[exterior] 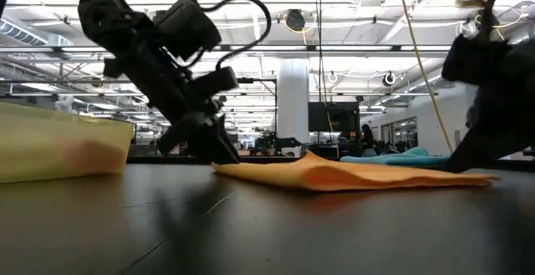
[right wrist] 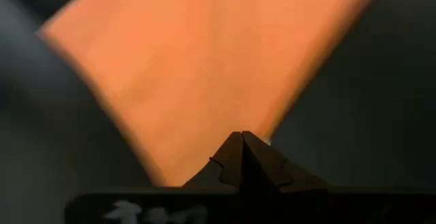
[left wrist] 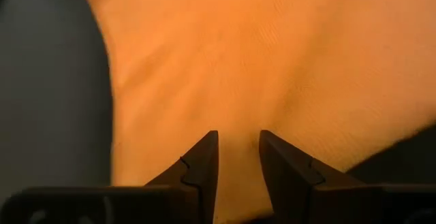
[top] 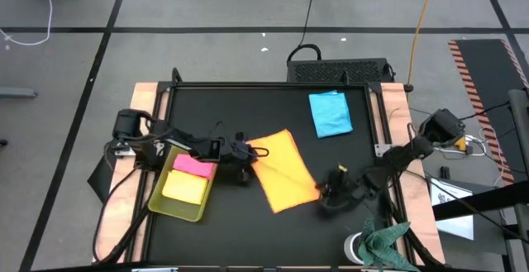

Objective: Fold microfiber towels
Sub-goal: Fold the orange microfiber towel

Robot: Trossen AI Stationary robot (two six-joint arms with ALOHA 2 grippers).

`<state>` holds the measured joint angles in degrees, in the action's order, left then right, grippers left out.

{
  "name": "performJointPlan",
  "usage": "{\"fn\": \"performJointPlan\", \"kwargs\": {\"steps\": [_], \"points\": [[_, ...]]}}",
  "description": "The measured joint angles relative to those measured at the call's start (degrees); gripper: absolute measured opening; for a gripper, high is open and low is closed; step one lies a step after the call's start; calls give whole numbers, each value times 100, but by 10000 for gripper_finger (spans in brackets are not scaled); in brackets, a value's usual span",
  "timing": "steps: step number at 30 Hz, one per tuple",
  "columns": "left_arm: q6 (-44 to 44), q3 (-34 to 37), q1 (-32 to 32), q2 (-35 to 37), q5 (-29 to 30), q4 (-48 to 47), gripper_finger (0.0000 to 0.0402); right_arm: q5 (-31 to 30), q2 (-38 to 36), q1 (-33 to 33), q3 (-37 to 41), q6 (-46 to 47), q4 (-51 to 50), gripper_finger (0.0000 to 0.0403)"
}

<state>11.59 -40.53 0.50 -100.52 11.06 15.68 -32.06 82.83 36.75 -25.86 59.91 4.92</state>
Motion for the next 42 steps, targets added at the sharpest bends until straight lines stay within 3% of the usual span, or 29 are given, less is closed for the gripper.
{"fn": "performJointPlan", "kwargs": {"steps": [5,9,12,20,27,31,37,42], "points": [[-154,-13,-61,499,-116,-149,108,-491,291,390,-597,-375,134,0],[-633,-19,77,539,-1040,112,108,-555,283,256,-724,-923,130,0],[-866,-15,372,387,-1353,491,108,-542,293,18,-656,-1163,108,0],[-1132,-30,1253,-480,-1208,2163,108,-217,511,-454,-379,-1546,71,0],[-1265,-38,1300,-746,-510,1426,108,88,507,-12,-370,-1073,278,0],[-1087,-38,1152,-498,-344,831,108,-79,509,405,-372,-828,1000,0],[-765,-37,1189,69,-624,713,108,-784,489,744,-374,-1883,2084,0],[-108,-27,1610,13,-932,1029,108,-522,501,571,-373,-2296,2144,0]]}}
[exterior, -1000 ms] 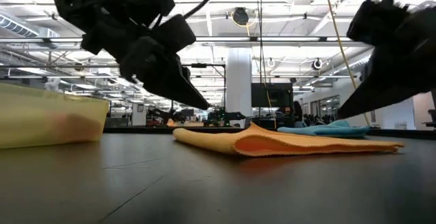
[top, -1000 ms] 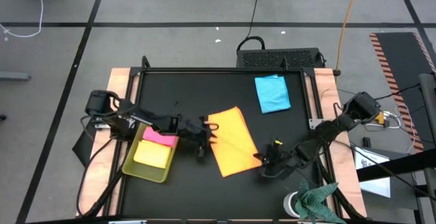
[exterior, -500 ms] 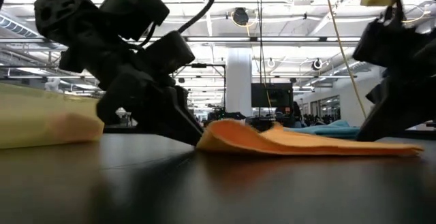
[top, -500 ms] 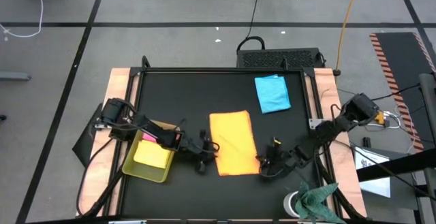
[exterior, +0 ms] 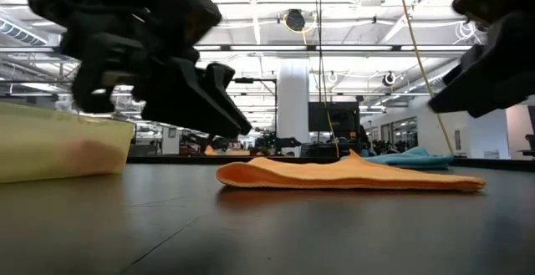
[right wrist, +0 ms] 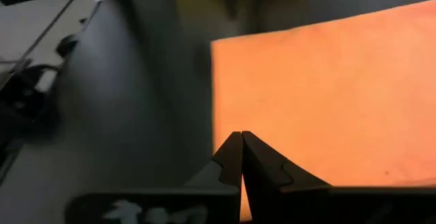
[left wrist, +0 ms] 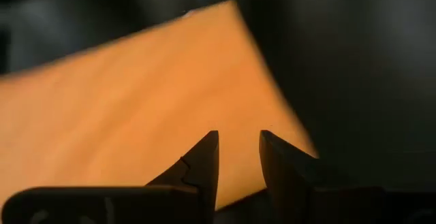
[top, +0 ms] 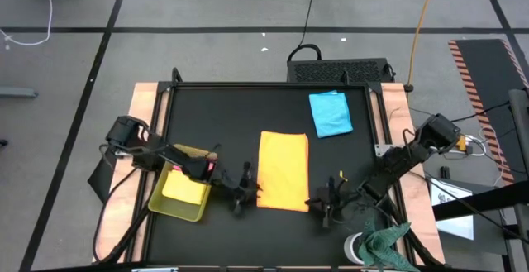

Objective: Fold microfiber towels
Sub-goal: Fold the orange microfiber towel

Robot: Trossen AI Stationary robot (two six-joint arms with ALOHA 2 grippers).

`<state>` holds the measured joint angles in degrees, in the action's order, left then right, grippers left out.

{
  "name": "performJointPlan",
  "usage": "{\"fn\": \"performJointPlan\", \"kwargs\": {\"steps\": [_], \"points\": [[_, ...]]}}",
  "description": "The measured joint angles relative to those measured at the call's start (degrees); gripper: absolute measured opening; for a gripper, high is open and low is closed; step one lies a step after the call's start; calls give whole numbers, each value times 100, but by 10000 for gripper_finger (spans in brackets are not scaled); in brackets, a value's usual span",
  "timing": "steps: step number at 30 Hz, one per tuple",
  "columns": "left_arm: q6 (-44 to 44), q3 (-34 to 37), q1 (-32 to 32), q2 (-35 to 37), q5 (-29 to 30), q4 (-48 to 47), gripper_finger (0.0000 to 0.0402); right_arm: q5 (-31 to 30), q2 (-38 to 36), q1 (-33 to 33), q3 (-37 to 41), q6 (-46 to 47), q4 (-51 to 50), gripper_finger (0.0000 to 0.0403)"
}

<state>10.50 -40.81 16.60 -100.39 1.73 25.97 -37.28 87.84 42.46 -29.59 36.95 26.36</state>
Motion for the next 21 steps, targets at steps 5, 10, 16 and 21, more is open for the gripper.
{"fn": "performJointPlan", "kwargs": {"steps": [5,10,16,21], "points": [[-239,-1,228,-395,314,724,108,233,19,-282,-1,-56,-87,0],[-663,1,228,-809,219,631,108,459,19,-427,-1,-64,-145,0],[-461,-9,329,-772,36,488,108,631,19,-440,-1,-536,-113,0],[-180,4,466,-393,75,448,108,1085,44,-529,1,-1483,200,0]]}}
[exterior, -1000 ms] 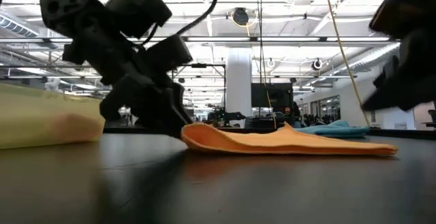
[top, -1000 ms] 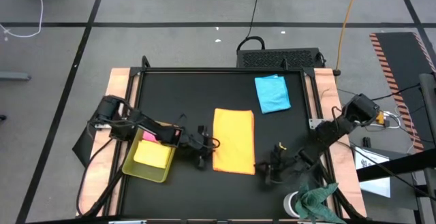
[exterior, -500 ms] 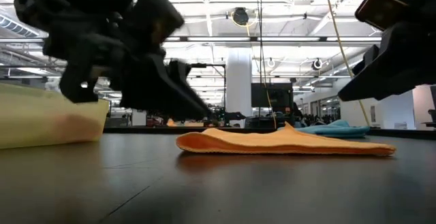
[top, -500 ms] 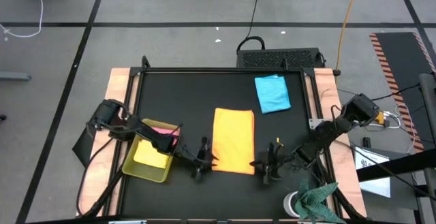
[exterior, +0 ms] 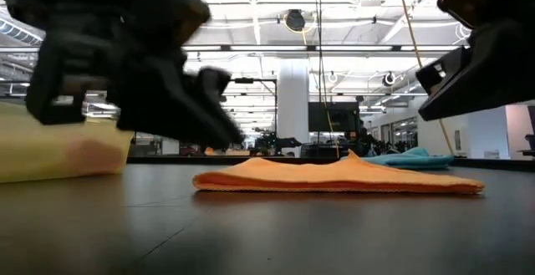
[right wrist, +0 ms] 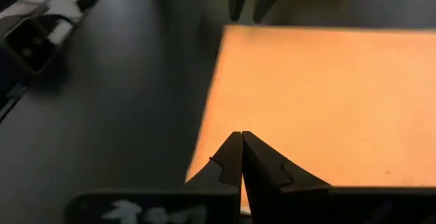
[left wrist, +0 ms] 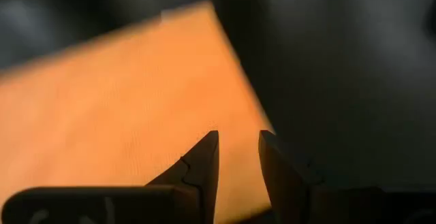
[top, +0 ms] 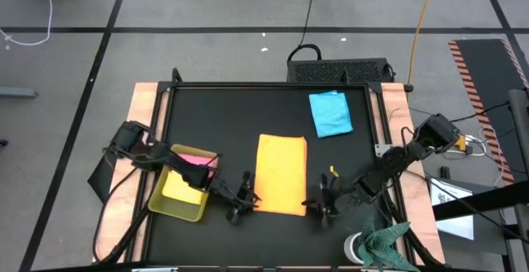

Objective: Fold microfiber towels
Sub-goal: Fold the orange microfiber towel

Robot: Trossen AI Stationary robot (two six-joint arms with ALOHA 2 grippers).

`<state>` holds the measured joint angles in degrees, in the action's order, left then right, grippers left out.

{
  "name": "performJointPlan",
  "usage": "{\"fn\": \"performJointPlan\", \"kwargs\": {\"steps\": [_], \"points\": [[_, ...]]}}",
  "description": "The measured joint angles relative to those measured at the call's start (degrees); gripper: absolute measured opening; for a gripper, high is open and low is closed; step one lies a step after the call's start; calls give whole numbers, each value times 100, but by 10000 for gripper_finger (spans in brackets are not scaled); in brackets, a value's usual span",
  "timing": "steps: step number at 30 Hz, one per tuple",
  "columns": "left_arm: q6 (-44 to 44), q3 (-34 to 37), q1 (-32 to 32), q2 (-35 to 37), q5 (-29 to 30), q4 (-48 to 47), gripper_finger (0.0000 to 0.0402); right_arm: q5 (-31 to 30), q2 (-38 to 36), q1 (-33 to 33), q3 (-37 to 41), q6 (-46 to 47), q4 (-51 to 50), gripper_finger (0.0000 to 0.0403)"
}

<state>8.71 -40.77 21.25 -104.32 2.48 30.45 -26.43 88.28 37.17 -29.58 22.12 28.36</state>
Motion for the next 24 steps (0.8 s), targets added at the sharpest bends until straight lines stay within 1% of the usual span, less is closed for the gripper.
{"fn": "performJointPlan", "kwargs": {"steps": [3,4,7,11,13,15,17,19,24], "points": [[287,-10,166,55,2,-3,115,290,203,-86,-2,-410,320,9],[317,-10,225,54,-25,-31,122,389,317,-122,-7,-469,443,17],[428,-19,375,-29,-23,29,155,434,738,-199,-148,-495,481,47],[539,-12,511,-220,508,-65,202,430,1213,-235,-411,-550,486,87],[653,-21,516,-306,535,-26,213,432,1347,-234,-532,-652,473,100],[695,-25,516,-399,568,36,215,435,1400,-210,-646,-763,484,108],[664,-31,512,-475,684,67,204,432,1398,-183,-726,-890,485,111],[653,-38,511,-489,753,58,182,433,1371,-164,-787,-1033,481,111],[506,-36,511,-508,834,78,93,430,1235,-117,-823,-1236,312,112]]}}
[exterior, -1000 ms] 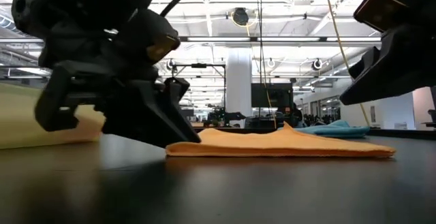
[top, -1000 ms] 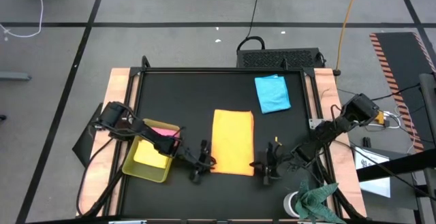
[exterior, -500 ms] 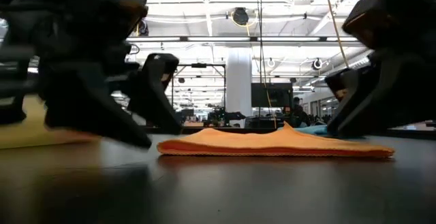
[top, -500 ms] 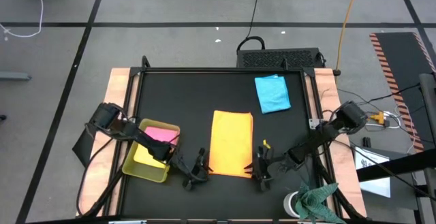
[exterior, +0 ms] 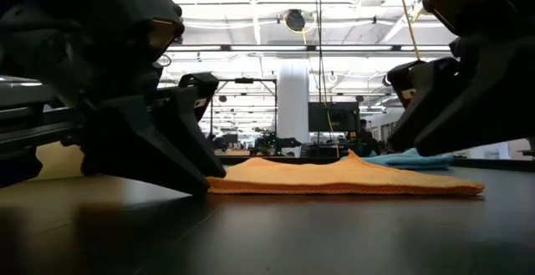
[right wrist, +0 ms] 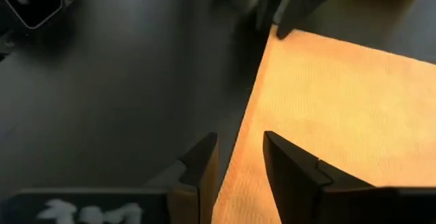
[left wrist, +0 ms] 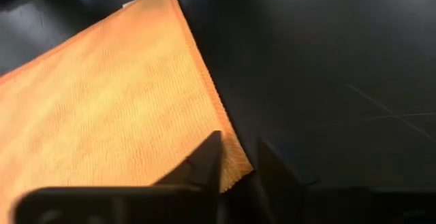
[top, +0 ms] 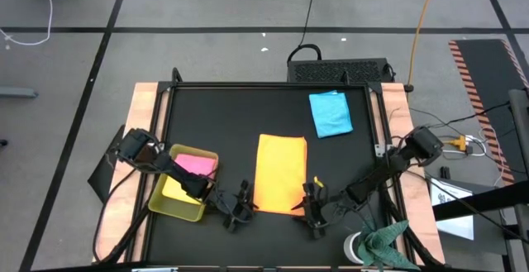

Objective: Fold microfiber towels
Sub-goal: Fold the orange microfiber towel

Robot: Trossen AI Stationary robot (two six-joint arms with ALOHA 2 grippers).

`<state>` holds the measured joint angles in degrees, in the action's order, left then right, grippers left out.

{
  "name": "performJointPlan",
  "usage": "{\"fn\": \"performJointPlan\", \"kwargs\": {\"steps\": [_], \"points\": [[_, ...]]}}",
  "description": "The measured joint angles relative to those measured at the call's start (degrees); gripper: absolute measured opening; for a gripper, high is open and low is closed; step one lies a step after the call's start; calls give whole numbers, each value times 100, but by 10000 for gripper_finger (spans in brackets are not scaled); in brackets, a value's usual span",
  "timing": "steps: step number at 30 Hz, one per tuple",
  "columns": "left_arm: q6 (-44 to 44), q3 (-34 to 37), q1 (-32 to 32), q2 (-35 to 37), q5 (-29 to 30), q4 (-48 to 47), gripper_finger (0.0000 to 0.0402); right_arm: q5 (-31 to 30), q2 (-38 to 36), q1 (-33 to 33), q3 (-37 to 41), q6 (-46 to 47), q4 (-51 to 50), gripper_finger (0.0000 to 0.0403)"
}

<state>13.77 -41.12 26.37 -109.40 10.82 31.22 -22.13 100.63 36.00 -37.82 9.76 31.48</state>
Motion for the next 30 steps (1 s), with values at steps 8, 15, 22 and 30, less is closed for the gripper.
{"fn": "performJointPlan", "kwargs": {"steps": [8,15,22,30], "points": [[-668,26,68,136,384,145,14,276,-92,51,-1,-62,-456,126],[-1215,20,23,453,1044,187,7,247,-88,36,6,-151,-638,159],[-1547,20,-119,481,1327,179,4,-30,-91,39,5,-598,-873,199],[-1610,15,-135,483,1367,175,11,-289,-86,6,-7,-783,-1263,131]]}}
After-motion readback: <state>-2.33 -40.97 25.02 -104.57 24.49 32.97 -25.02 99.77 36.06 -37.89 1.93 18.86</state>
